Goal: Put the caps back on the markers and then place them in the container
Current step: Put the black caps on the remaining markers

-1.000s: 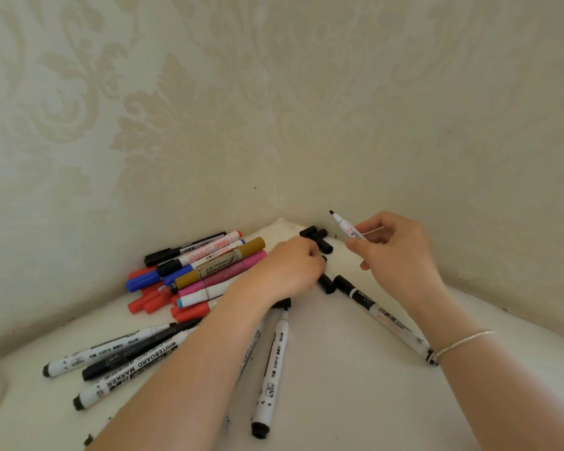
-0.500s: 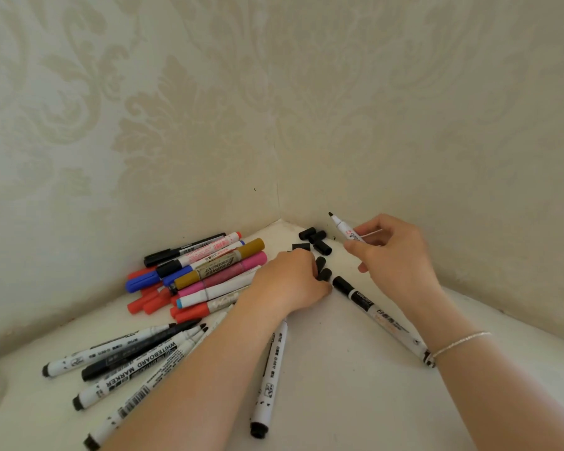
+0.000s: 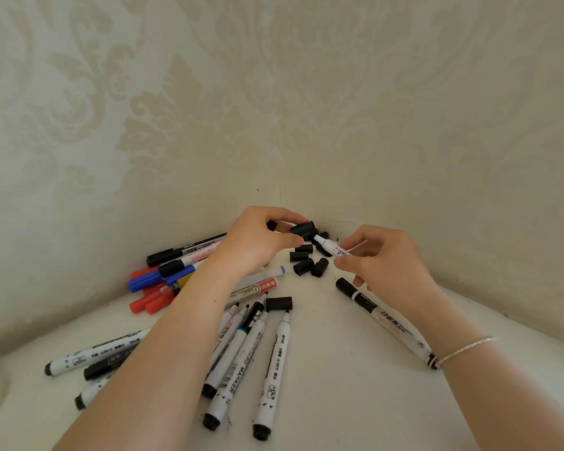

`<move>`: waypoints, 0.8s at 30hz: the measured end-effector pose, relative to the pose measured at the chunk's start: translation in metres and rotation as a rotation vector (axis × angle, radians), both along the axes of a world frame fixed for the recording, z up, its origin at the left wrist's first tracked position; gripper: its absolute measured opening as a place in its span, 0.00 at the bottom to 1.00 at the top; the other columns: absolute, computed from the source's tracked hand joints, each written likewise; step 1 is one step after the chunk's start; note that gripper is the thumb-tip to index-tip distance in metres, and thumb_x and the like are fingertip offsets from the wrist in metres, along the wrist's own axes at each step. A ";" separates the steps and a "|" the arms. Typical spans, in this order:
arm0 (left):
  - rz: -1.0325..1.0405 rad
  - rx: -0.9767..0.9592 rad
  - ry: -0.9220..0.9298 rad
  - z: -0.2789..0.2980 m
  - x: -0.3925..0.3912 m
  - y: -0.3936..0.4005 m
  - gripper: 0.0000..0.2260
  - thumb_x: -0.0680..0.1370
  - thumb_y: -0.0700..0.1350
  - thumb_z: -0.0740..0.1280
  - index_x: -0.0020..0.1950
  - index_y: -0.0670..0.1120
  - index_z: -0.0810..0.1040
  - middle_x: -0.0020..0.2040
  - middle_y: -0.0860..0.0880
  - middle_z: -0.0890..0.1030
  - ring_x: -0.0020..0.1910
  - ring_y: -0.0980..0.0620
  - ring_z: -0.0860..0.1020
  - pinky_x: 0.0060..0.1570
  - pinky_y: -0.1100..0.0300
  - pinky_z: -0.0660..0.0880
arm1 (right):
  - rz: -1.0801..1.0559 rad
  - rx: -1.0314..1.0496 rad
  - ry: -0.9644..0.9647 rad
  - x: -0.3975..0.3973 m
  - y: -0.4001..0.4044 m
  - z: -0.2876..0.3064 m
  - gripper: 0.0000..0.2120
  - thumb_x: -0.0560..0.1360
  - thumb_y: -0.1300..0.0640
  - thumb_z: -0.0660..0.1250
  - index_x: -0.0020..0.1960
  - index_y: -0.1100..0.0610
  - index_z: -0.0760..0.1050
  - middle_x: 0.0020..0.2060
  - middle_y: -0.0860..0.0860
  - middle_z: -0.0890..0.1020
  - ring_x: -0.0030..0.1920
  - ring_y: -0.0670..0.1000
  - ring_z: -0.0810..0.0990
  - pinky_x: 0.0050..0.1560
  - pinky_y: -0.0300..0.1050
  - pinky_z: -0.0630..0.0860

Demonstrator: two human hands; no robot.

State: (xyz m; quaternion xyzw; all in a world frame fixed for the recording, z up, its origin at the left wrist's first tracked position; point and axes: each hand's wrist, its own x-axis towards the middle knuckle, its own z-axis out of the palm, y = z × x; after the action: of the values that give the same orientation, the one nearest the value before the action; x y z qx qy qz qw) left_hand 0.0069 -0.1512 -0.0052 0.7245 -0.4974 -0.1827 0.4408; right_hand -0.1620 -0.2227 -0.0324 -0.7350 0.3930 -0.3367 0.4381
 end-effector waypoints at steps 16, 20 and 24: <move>-0.106 0.064 -0.166 0.004 -0.001 0.006 0.13 0.76 0.39 0.69 0.51 0.57 0.84 0.51 0.53 0.83 0.41 0.50 0.78 0.46 0.59 0.73 | 0.050 -0.047 0.016 0.000 0.006 0.000 0.05 0.69 0.59 0.73 0.38 0.50 0.80 0.37 0.48 0.84 0.28 0.49 0.76 0.30 0.43 0.75; -0.169 0.087 -0.144 0.005 -0.002 0.006 0.10 0.77 0.44 0.68 0.53 0.57 0.83 0.48 0.51 0.83 0.40 0.49 0.77 0.41 0.63 0.71 | 0.039 -0.051 -0.026 0.000 0.006 0.001 0.07 0.69 0.59 0.74 0.37 0.48 0.79 0.38 0.47 0.84 0.30 0.50 0.77 0.31 0.42 0.75; -0.096 -0.060 0.136 0.003 -0.002 0.002 0.06 0.77 0.45 0.69 0.53 0.51 0.82 0.30 0.49 0.72 0.22 0.57 0.61 0.24 0.63 0.60 | 0.041 -0.070 -0.090 0.002 0.006 0.001 0.07 0.70 0.58 0.73 0.38 0.48 0.79 0.38 0.46 0.84 0.34 0.50 0.79 0.30 0.42 0.75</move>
State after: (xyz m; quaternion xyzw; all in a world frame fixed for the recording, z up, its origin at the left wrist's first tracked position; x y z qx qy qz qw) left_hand 0.0045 -0.1492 -0.0018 0.6721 -0.5058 -0.2372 0.4859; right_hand -0.1596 -0.2163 -0.0315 -0.7420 0.3455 -0.3740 0.4362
